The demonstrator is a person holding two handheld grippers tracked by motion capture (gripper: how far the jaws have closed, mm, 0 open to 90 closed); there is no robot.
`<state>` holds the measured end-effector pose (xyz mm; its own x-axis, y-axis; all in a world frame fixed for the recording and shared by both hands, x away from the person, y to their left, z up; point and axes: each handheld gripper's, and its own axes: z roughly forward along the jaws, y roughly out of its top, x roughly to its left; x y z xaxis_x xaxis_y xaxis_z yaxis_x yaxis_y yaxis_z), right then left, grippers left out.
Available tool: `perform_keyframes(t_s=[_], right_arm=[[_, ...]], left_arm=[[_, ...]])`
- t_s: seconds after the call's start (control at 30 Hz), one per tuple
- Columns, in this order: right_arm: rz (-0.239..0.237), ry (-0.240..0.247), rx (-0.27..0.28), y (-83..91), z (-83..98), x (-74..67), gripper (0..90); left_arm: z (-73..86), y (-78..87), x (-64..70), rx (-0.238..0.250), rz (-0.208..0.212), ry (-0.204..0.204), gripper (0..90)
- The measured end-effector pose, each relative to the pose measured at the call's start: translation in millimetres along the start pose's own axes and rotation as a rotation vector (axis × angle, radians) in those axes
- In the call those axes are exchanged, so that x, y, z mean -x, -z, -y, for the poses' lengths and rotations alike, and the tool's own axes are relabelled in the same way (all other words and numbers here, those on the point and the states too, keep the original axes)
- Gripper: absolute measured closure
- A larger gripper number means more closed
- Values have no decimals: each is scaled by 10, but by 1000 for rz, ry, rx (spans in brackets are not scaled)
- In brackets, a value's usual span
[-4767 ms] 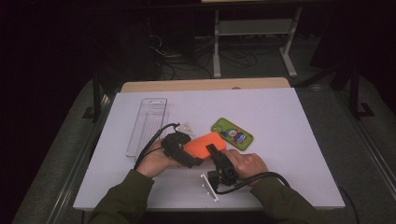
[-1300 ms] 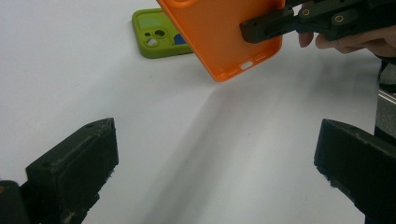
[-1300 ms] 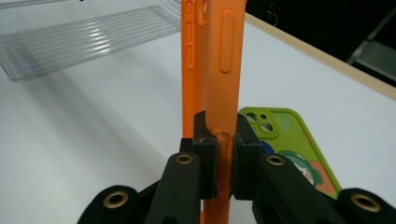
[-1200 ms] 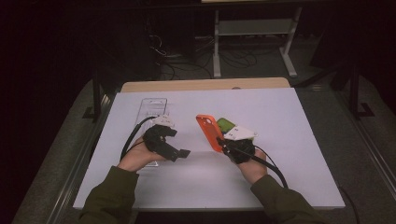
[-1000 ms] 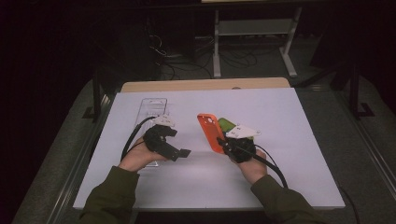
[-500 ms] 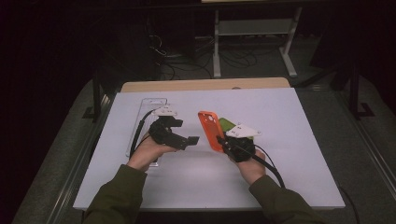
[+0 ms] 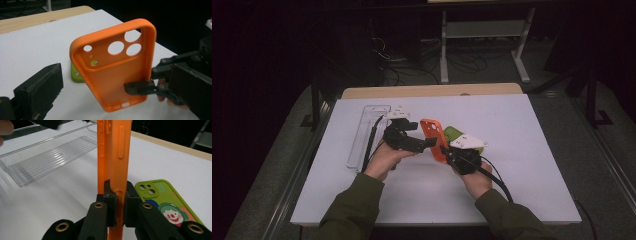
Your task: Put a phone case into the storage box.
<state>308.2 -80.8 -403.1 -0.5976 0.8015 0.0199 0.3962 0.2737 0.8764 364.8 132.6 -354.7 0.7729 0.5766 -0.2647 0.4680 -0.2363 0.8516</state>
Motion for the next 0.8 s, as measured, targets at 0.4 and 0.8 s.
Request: perform_keyframes(t_s=[0.4,0.8], right_arm=[[-10,-4,10,4,-6,-47,824],[-9,3,2,-14,12,-61,824]], left_arm=[[18,-172,40,27,-1,17,0],[29,-203,49,48,-13,8,0]])
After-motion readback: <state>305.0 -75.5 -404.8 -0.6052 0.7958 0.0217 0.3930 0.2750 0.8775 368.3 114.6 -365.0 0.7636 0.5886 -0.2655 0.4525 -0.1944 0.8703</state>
